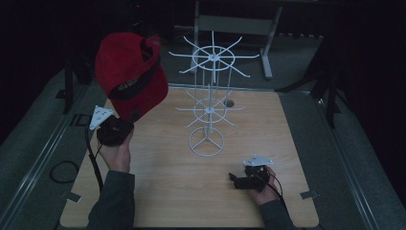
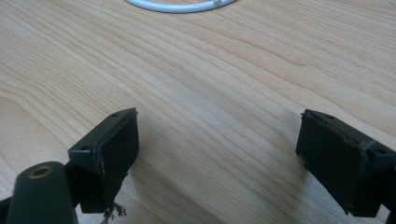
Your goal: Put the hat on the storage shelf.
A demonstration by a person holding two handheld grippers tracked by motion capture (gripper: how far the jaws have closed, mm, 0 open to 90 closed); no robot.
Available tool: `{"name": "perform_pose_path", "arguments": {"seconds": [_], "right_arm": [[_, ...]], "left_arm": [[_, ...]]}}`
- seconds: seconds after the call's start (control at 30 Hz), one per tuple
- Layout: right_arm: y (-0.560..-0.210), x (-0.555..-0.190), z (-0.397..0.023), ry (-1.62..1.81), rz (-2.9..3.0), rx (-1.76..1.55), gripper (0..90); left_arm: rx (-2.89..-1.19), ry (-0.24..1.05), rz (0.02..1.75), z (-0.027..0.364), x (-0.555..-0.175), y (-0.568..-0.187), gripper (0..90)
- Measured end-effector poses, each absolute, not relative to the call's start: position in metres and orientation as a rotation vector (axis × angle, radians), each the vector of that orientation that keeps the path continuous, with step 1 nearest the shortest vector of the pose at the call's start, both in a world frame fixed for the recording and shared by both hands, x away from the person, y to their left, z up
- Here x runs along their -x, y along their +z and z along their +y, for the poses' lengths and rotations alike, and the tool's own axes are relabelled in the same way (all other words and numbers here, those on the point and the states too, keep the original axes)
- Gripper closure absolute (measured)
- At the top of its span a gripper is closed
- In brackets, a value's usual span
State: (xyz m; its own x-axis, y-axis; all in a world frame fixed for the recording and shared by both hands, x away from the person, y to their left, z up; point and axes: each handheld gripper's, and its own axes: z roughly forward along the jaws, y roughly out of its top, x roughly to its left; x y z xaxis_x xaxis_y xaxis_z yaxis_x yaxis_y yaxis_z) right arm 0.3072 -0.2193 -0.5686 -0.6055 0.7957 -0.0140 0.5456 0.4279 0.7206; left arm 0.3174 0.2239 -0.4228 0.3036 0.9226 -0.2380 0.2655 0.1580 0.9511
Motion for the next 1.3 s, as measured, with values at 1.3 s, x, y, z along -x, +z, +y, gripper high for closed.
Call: {"name": "perform_pose_path", "arguments": {"seconds": [1.3], "right_arm": [[-0.569, -0.307, -0.219, 0.985, 2.334, -1.148, 13.0]], "left_arm": [[-1.326, 0.696, 1.148, 0.217, -0.337, -0.395, 86.2]]}}
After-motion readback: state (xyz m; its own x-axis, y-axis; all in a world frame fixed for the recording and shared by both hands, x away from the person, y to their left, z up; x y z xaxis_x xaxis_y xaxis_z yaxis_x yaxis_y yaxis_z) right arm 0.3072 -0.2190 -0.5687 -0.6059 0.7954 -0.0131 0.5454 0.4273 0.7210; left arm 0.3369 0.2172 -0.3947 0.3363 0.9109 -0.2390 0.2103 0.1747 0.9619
